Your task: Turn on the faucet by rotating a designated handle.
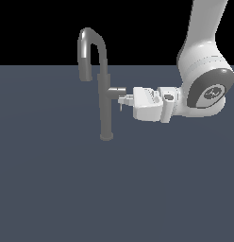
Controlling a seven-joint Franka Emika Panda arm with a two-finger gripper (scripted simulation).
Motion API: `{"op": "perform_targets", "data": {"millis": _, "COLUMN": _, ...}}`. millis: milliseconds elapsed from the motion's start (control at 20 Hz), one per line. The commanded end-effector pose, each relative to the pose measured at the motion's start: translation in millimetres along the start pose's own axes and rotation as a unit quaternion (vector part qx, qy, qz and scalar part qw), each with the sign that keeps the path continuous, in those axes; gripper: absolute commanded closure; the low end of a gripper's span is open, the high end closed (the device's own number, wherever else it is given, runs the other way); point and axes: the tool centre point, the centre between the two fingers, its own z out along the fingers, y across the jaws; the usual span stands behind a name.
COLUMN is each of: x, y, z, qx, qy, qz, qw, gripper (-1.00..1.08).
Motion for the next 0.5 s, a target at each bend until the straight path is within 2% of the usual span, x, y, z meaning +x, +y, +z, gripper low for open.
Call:
{"op": "perform_targets", "data": {"millis": 0, "x": 19, "y": -6, "z": 1, "qx": 0.005, "qy": 0.006, "qz": 0.009, "qw": 0.9999, "gripper": 1.08}}
{"op": "perform_targets", "data": {"millis": 450, "x": 52, "y": -16, "z": 1, "qx": 0.008, "qy": 0.01, "qz": 0.027, "qw": 0.9995, "gripper": 1.08}}
